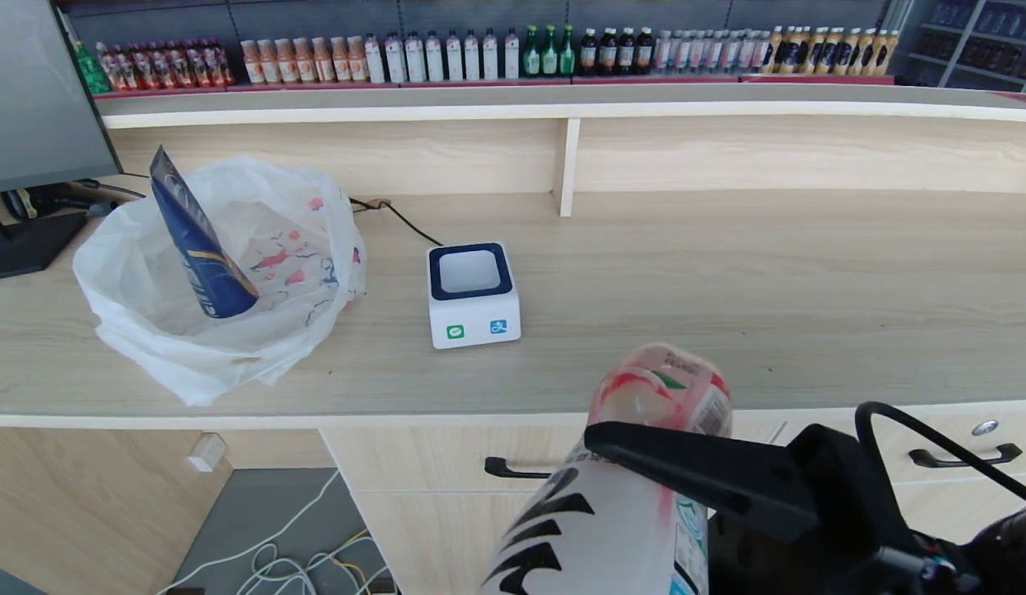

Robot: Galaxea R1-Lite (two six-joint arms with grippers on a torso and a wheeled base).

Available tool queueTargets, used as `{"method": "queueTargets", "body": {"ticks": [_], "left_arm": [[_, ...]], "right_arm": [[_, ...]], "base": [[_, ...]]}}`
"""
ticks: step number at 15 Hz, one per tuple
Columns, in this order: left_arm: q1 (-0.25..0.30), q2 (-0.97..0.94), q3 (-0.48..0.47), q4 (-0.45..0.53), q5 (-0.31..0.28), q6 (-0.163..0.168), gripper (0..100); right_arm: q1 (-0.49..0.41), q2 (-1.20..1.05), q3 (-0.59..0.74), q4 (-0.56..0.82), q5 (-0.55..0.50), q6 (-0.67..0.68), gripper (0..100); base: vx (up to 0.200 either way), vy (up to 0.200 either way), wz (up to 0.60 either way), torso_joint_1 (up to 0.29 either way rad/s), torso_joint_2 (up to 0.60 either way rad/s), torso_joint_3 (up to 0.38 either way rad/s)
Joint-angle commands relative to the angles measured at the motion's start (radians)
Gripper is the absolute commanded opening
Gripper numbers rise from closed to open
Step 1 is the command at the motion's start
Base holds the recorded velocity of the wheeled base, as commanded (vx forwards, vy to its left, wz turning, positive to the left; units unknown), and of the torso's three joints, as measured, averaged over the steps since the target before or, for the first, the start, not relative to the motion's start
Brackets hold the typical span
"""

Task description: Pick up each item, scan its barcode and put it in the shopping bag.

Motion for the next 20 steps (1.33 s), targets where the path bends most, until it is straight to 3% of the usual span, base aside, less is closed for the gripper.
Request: {"method": "queueTargets", "body": {"ticks": [1, 5, 20], "left_arm": [[0.000, 0.000, 0.000, 0.000, 0.000, 0.000, 100], [0.000, 0.000, 0.000, 0.000, 0.000, 0.000, 100], [0.000, 0.000, 0.000, 0.000, 0.000, 0.000, 100]], "right_arm": [[0.009, -0.007, -0.014, 0.000, 0.035, -0.032, 0], [0.009, -0.029, -0.003, 0.000, 0.050, -0.101, 0], [0.009, -0.032, -0.003, 0.000, 0.070, -0.113, 0]], "base": [[0.000, 0.000, 0.00, 0.000, 0.00, 0.000], [0.000, 0.000, 0.00, 0.000, 0.00, 0.000], [0.000, 0.000, 0.00, 0.000, 0.00, 0.000]]}}
